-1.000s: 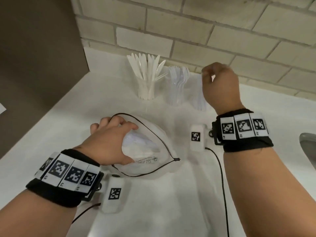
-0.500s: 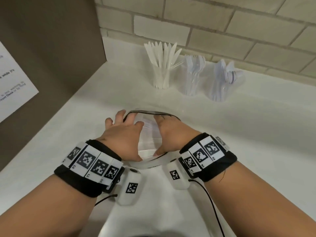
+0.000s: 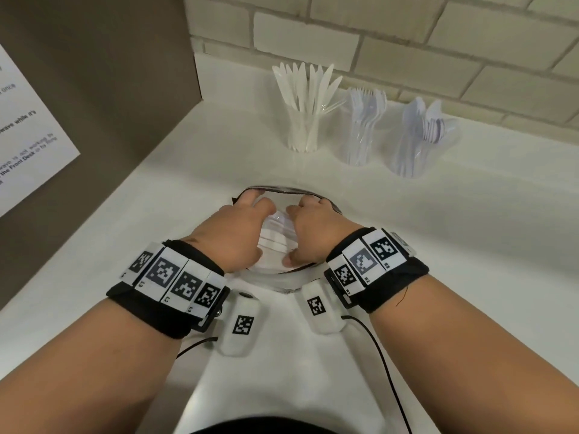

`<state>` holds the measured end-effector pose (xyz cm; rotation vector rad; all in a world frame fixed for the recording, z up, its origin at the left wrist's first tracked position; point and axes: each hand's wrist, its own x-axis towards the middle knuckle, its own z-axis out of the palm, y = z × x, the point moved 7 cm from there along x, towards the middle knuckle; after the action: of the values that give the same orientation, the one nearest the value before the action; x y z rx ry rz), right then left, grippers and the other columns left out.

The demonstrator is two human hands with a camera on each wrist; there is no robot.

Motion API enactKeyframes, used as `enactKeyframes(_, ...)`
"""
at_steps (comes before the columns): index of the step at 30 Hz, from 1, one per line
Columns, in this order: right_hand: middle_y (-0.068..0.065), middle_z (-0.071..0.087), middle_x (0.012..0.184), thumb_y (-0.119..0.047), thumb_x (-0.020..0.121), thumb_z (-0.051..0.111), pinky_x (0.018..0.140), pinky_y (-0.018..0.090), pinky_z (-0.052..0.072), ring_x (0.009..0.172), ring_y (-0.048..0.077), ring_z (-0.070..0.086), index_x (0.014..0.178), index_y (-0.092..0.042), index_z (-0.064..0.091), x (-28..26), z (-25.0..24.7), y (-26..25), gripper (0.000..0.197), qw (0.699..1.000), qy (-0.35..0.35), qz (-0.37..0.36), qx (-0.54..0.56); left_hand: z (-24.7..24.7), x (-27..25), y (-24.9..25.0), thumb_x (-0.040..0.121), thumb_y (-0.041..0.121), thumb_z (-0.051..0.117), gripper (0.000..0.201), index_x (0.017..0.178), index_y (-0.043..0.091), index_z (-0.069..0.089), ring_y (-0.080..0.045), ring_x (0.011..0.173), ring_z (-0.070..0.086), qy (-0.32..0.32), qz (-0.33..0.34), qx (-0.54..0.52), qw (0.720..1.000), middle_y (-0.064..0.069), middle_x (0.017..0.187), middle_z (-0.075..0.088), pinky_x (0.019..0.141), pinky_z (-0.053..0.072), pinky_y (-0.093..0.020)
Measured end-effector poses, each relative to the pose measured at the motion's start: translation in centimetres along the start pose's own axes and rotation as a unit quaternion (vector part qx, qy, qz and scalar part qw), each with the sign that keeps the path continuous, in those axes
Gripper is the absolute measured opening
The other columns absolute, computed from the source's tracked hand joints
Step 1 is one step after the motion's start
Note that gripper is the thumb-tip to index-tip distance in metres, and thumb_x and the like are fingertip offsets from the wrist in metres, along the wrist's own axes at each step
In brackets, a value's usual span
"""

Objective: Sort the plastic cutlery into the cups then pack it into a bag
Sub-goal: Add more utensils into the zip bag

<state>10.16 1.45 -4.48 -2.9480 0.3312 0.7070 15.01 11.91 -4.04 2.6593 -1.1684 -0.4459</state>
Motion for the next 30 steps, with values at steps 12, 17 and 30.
enactKeyframes(12, 0.004, 0.034, 0.135, -0.046, 0.069, 0.078, 0.107, 0.041, 0.034, 0.127, 0.035, 0.031, 0.144, -0.025, 0.026, 1.4, 0.3, -0.6, 0.094, 0.999, 0.015, 0.007, 0.031, -0.1, 0.9, -1.2, 0.06, 0.031, 0.086, 0.116, 0.149, 0.021, 0.012, -0.023, 0.115, 0.054, -0.038, -0.019, -0.038, 0.998, 0.003, 0.148, 0.015, 0.091, 0.046, -0.028)
enactKeyframes(17, 0.007, 0.041, 0.13, -0.052, 0.065, 0.078, 0.104, 0.038, 0.035, 0.123, 0.032, 0.037, 0.133, -0.018, 0.038, 2.3, 0.2, -1.0, 0.086, 0.998, 0.038, 0.025, 0.048, -0.5, 0.8, -1.5, 0.063, 0.012, 0.082, 0.102, 0.143, 0.03, 0.022, -0.02, 0.096, 0.059, -0.052, -0.034, -0.092, 0.994, 0.001, 0.14, 0.021, 0.079, 0.049, -0.025)
enactKeyframes(30, 0.011, 0.047, 0.123, -0.021, 0.075, 0.069, 0.096, 0.036, 0.044, 0.117, 0.029, 0.046, 0.123, -0.016, 0.049, 1.8, 0.3, -1.1, 0.052, 0.996, 0.055, -0.013, 0.065, -0.7, 1.1, -2.8, 0.084, -0.001, 0.051, 0.052, 0.135, 0.004, 0.043, -0.027, 0.116, 0.053, -0.038, -0.095, -0.005, 0.995, -0.009, 0.149, 0.022, 0.098, 0.043, -0.03)
